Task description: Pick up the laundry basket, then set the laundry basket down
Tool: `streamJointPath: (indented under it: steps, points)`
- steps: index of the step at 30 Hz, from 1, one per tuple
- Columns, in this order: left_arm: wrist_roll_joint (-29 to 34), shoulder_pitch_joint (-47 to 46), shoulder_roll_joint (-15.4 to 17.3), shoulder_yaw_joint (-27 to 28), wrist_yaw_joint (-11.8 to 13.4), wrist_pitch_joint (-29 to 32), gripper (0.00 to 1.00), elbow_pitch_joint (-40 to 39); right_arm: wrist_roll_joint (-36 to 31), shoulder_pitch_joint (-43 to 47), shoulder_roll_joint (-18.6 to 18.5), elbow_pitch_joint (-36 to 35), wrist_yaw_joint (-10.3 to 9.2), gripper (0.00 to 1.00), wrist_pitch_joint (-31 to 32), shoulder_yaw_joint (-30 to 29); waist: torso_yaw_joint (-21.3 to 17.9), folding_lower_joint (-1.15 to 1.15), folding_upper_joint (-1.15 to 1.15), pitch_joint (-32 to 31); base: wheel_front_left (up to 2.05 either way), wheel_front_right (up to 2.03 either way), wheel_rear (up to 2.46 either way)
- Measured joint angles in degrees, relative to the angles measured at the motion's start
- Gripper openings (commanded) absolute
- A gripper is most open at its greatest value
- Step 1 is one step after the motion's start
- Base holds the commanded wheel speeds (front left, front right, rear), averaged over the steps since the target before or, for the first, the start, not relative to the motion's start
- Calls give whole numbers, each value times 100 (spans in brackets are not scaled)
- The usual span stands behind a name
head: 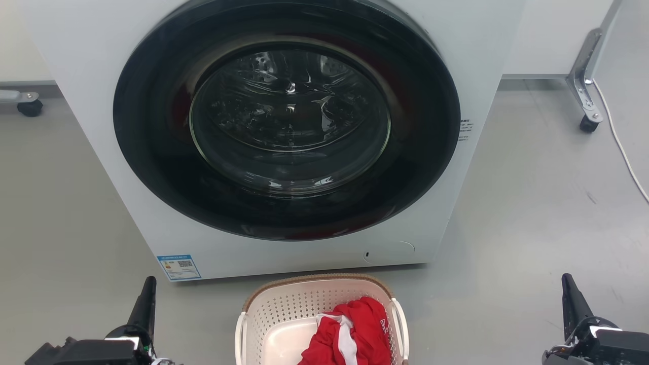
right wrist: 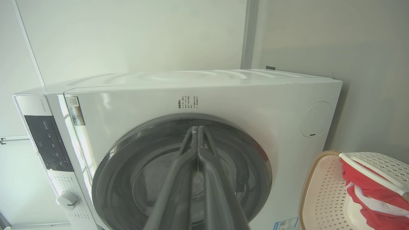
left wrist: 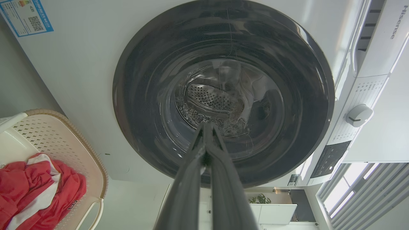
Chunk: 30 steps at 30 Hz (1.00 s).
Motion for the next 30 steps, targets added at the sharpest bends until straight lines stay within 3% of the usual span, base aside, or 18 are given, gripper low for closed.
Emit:
streamJointPath:
  steps: [30]
  points:
    - [-2,0,0,0,-1,0,0,7,1,0,1,0,0,0,0,1,0,0,0,0,0,0,0]
